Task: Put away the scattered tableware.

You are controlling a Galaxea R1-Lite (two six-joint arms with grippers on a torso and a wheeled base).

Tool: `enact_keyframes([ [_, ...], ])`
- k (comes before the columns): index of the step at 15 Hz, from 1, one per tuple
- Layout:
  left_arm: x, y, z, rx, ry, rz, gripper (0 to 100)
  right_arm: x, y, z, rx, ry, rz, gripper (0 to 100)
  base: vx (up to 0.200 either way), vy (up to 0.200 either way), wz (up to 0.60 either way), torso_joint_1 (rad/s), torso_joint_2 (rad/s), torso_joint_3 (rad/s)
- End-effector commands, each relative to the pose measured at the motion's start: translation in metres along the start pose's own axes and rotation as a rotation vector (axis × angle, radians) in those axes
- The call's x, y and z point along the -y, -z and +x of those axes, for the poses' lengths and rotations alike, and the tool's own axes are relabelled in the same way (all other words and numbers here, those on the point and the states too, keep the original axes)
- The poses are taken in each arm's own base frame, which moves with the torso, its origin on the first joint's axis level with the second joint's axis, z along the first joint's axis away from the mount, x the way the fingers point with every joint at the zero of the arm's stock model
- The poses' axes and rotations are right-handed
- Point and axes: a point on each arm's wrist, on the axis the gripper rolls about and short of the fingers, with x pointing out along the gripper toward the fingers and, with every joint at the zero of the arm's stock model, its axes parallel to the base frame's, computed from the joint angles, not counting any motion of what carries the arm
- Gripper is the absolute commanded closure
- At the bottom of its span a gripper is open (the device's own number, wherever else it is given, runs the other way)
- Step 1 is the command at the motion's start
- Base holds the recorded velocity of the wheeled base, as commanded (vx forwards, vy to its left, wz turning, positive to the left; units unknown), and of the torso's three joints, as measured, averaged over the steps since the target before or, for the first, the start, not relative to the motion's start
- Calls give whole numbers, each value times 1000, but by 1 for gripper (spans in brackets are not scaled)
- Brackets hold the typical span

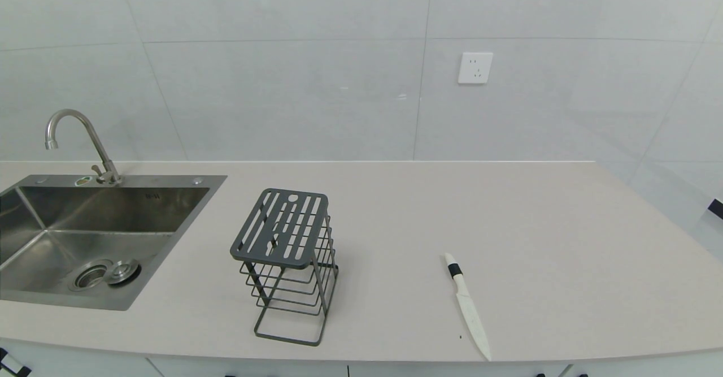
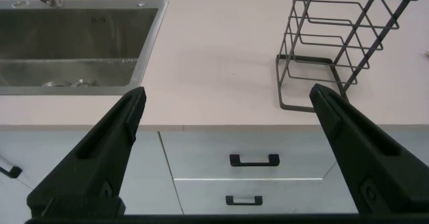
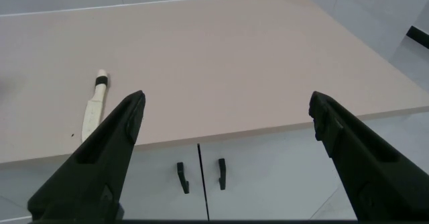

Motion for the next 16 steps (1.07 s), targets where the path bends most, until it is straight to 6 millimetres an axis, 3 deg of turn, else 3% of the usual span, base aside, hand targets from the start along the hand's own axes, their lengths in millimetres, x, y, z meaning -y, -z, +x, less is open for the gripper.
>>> enact_keyframes([
  [1, 0, 0, 0, -1, 0, 0, 0, 0, 0, 0, 0, -1, 0, 0, 0, 0, 0, 0, 0, 0],
  [5, 0, 0, 0, 0, 0, -1, 0, 0, 0, 0, 2, 7, 5, 0, 0, 0, 0, 0, 0, 0],
  [7, 0, 0, 0, -1, -2, -3, 0, -2, -35, -6, 338, 17, -31, 0, 0, 0, 0, 0, 0, 0],
  [8, 0, 0, 0, 0, -2, -3, 0, -6, -45, -9, 384, -91, -69, 0, 0, 0, 0, 0, 0, 0],
  [11, 0, 0, 0, 0, 0, -1, 0, -11, -56, -7, 265, -262, -77, 0, 0, 0, 0, 0, 0, 0],
  [14, 0, 0, 0, 0, 1, -1, 0, -11, -83, 12, 148, -383, -68, 0, 0, 0, 0, 0, 0, 0],
  [16, 0, 0, 0, 5, 9, 1, 0, -10, -85, 27, 55, -456, -64, 0, 0, 0, 0, 0, 0, 0],
])
